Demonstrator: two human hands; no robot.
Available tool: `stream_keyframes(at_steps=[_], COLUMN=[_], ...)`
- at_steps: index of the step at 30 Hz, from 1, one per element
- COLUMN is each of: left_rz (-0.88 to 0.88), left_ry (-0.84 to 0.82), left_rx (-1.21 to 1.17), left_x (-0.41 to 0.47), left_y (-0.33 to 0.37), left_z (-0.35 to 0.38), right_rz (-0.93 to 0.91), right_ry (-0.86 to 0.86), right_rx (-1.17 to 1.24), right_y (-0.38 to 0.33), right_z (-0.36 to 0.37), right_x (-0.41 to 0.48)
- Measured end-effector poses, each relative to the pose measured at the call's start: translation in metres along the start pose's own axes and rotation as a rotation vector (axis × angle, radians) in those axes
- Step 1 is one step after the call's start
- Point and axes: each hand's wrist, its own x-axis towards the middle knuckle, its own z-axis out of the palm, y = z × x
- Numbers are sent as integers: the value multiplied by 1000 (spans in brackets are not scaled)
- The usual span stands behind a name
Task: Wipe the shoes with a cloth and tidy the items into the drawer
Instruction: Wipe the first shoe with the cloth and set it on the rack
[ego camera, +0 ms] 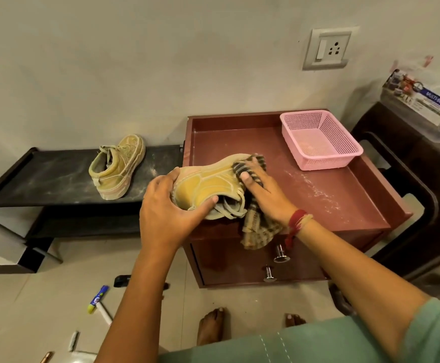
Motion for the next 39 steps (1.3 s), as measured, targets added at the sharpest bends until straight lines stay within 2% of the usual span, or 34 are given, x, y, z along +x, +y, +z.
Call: stream_keyframes(at_steps=[2,5,9,11,14,15,16,18,19,21,22,24,26,29,32,35,37,39], left_rz=[17,61,36,26,-50,-99,-147,-213,-226,-239,-244,-250,-250,-249,-257,-241,-239,-257], left_ry=[-13,-22,-7,-10,-9,-7,-5,-4,-5,-3,-4,-12,-7,5,-8,-40,-46,-41], left_rx=[-5,15,7,7,-16,-41,-71,-132,-152,-174,-175,-164,-163,-163,-178,-183,-176,-189], left_x=[0,-2,-3,-3,-1,1,3,6,7,9,9,9,9,9,9,10,10,10], left_y=[0,5,4,4,3,2,0,-3,-3,-2,-1,0,0,0,-2,-4,-4,-4], left_z=[0,2,1,1,0,-1,-3,-5,-5,-6,-6,-6,-6,-4,-5,-7,-7,-7], right_rz=[-9,38,-43,55,335,347,306,128,10,-245,-333,-291,-134,4,-78,-236,-219,-113], right_ry=[-8,125,13,58,253,320,353,267,162,-60,-106,-55,15,38,5,-82,-28,63], right_rx=[-20,-9,-76,-13,299,384,436,440,387,75,-56,-47,40,3,102,-37,-233,-337], right_y=[4,5,2,13,9,5,1,-15,-20,-15,-7,2,11,9,-5,2,17,26], right_z=[-6,-11,-3,-5,-13,-13,-11,-1,7,27,32,30,20,10,20,23,11,0], right_x=[4,7,0,5,9,8,6,-5,-12,-21,-21,-13,-1,5,-11,-17,-5,6])
